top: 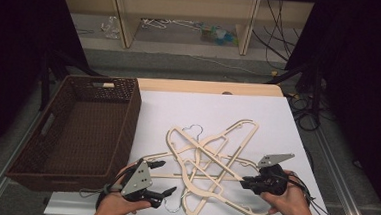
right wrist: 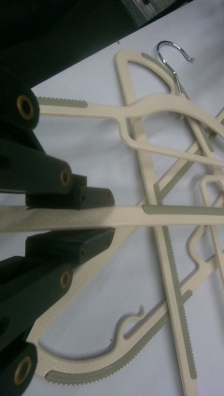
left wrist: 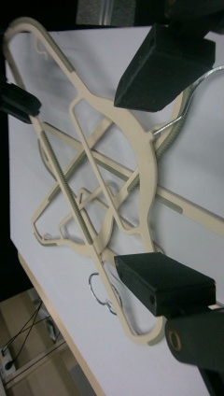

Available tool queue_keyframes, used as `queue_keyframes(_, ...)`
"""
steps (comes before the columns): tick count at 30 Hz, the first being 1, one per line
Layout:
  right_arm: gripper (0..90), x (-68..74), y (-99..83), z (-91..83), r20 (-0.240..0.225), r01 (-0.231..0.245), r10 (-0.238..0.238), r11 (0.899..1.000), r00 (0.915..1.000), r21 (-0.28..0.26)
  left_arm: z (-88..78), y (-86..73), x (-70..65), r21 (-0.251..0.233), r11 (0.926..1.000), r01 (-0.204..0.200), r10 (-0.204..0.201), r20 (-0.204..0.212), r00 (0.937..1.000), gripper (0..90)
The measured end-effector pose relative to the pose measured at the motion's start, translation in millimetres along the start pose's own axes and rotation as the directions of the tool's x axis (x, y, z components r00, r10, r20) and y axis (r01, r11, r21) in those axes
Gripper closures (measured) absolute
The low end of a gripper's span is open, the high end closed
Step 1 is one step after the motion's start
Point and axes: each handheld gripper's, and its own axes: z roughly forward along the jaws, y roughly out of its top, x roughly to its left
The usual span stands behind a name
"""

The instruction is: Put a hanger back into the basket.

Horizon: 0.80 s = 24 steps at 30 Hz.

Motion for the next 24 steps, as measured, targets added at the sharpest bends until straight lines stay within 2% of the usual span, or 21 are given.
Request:
queue_keyframes(2, 80.3, -0.3, 0.4, -0.6, 0.000, 0.007, -0.007, 1.000, 1.0000, -0.016, 10.0, -0.4, 1.5, 0.019, 0.9998, -0.009, 0.009, 0.011, 0.9999, 20.0)
queue_keyframes(3, 80.3, -2.1, 1.4, -1.5, 0.005, 0.039, -0.039, 0.999, 0.9992, -0.018, 14.4, -0.7, 2.2, 0.024, 0.9996, -0.011, 0.010, 0.016, 0.9998, 20.2)
queue_keyframes(5, 80.4, -0.8, 2.9, -4.8, 0.005, 0.033, -0.032, 0.999, 0.9995, -0.018, 22.0, -0.7, 4.3, 0.056, 0.9975, -0.043, 0.042, 0.018, 0.9989, 22.3)
queue_keyframes(6, 80.4, -0.8, 3.8, -5.5, 0.005, 0.040, -0.040, 0.999, 0.9992, -0.034, 25.9, -1.2, 4.1, 0.062, 0.9967, -0.052, 0.050, 0.022, 0.9985, 24.1)
queue_keyframes(7, 80.5, 0.0, 5.2, -9.1, 0.000, 0.032, -0.032, 0.999, 0.9995, -0.011, 29.2, -1.7, 4.0, 0.077, 0.9947, -0.068, 0.066, 0.026, 0.9975, 24.1)
queue_keyframes(8, 80.5, -0.7, 6.8, -10.0, 0.006, 0.040, -0.039, 0.999, 0.9992, -0.022, 32.4, -2.4, 3.5, 0.093, 0.9926, -0.078, 0.075, 0.031, 0.9967, 24.1)
queue_keyframes(9, 80.5, -0.9, 7.9, -10.3, 0.006, 0.048, -0.048, 0.998, 0.9988, -0.036, 35.1, -3.0, 2.9, 0.109, 0.9894, -0.096, 0.093, 0.035, 0.9951, 24.1)
queue_keyframes(10, 80.5, -0.7, 9.8, -12.8, 0.003, 0.050, -0.050, 0.998, 0.9987, -0.024, 37.6, -3.9, 2.0, 0.119, 0.9865, -0.112, 0.108, 0.038, 0.9934, 24.1)
queue_keyframes(11, 80.5, -0.1, 11.5, -14.3, 0.010, 0.046, -0.046, 0.999, 0.9989, -0.019, 38.7, -4.2, 2.1, 0.142, 0.9795, -0.143, 0.137, 0.046, 0.9895, 24.1)
queue_keyframes(12, 80.5, 1.2, 12.7, -15.0, 0.010, 0.044, -0.044, 0.999, 0.9990, -0.027, 40.6, -5.1, 0.6, 0.143, 0.9791, -0.144, 0.139, 0.046, 0.9893, 24.5)
queue_keyframes(13, 80.6, 0.3, 14.4, -16.7, 0.012, 0.065, -0.065, 0.998, 0.9978, -0.026, 41.5, -5.6, 0.0, 0.150, 0.9759, -0.158, 0.153, 0.047, 0.9872, 25.4)
queue_keyframes(14, 80.5, 1.2, 15.6, -17.2, 0.019, 0.061, -0.061, 0.997, 0.9980, -0.035, 41.8, -5.6, 0.1, 0.161, 0.9715, -0.174, 0.169, 0.048, 0.9845, 26.0)
queue_keyframes(15, 80.5, 0.8, 17.2, -19.5, 0.012, 0.076, -0.075, 0.997, 0.9971, -0.023, 42.1, -5.5, 0.5, 0.172, 0.9666, -0.191, 0.185, 0.050, 0.9815, 26.0)
queue_keyframes(16, 80.6, 1.6, 18.2, -19.9, 0.022, 0.070, -0.070, 0.997, 0.9973, -0.036, 43.2, -5.9, -0.2, 0.169, 0.9677, -0.187, 0.182, 0.050, 0.9821, 26.0)
queue_keyframes(17, 80.6, 1.6, 19.9, -22.2, 0.017, 0.076, -0.075, 0.997, 0.9970, -0.025, 44.6, -6.2, -1.2, 0.164, 0.9690, -0.185, 0.179, 0.047, 0.9827, 25.8)
queue_keyframes(18, 80.6, 1.7, 21.2, -23.5, 0.010, 0.081, -0.081, 0.996, 0.9967, -0.029, 44.8, -5.8, -0.7, 0.177, 0.9635, -0.200, 0.193, 0.056, 0.9795, 25.3)
queue_keyframes(19, 80.6, 2.4, 22.2, -23.8, 0.017, 0.075, -0.075, 0.996, 0.9971, -0.038, 45.8, -5.8, -1.6, 0.179, 0.9628, -0.202, 0.195, 0.057, 0.9791, 25.1)
queue_keyframes(20, 80.7, 2.4, 23.7, -26.1, 0.017, 0.075, -0.074, 0.997, 0.9971, -0.021, 46.9, -5.4, -2.2, 0.188, 0.9598, -0.209, 0.201, 0.061, 0.9777, 25.1)
queue_keyframes(21, 80.7, 2.1, 24.7, -25.7, 0.023, 0.083, -0.082, 0.996, 0.9963, -0.035, 48.2, -5.0, -2.7, 0.192, 0.9563, -0.221, 0.213, 0.061, 0.9752, 25.0)
queue_keyframes(23, 80.7, 1.7, 27.8, -28.3, 0.010, 0.092, -0.091, 0.996, 0.9958, -0.021, 50.9, -3.9, -3.8, 0.203, 0.9499, -0.237, 0.229, 0.062, 0.9714, 24.9)
queue_keyframes(24, 80.7, 2.3, 28.7, -29.1, 0.015, 0.089, -0.089, 0.996, 0.9960, -0.025, 52.8, -3.7, -5.0, 0.201, 0.9490, -0.243, 0.236, 0.059, 0.9700, 24.9)
